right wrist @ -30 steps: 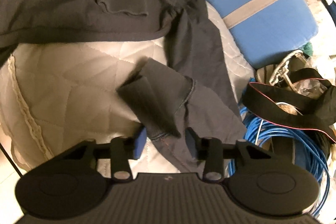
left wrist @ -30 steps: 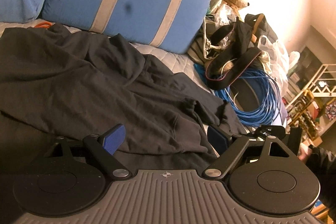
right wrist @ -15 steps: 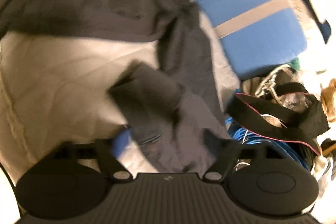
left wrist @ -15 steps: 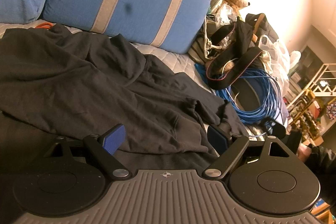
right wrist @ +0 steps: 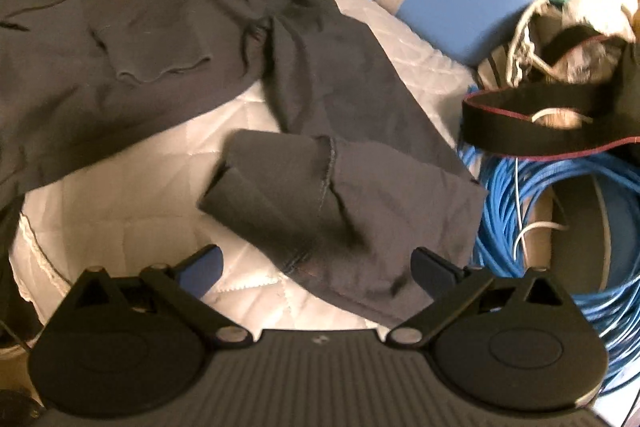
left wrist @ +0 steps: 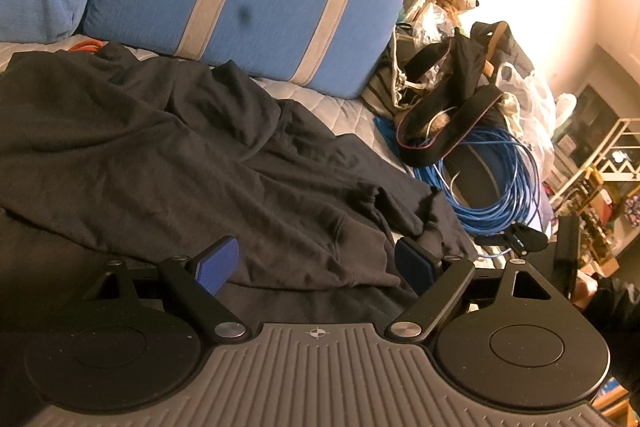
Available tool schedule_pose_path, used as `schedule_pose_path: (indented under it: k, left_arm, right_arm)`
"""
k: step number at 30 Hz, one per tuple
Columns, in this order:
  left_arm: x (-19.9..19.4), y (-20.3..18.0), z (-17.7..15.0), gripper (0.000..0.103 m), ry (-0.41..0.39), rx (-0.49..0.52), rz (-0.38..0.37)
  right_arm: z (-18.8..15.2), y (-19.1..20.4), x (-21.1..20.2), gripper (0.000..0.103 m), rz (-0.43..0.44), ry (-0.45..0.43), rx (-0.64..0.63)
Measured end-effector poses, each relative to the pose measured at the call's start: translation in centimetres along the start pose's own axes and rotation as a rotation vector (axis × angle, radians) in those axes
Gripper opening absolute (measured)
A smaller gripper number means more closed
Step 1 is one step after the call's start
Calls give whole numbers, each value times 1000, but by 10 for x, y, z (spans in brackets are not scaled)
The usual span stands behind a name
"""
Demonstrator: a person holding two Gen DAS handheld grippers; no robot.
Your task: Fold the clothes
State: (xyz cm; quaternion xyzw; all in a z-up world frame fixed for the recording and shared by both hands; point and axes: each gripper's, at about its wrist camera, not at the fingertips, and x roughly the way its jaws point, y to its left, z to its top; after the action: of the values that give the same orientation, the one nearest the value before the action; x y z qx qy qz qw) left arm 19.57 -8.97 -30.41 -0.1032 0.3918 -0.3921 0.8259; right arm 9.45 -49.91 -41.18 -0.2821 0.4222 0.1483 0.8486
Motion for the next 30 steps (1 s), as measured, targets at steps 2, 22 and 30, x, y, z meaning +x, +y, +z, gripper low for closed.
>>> schedule_pose_path:
  k: [2, 22, 30]
  left_arm:
    - [0, 0, 0, 86, 0, -1, 1]
    - [-11, -10, 11, 86, -18, -10, 13]
    - [-22, -26, 26, 86, -29, -33, -2]
  right_arm:
    - [-1, 4, 0, 103, -35, -2, -23]
    - [13, 19, -19, 19, -12, -128, -97]
    - [35, -1, -39, 18, 27, -202, 119]
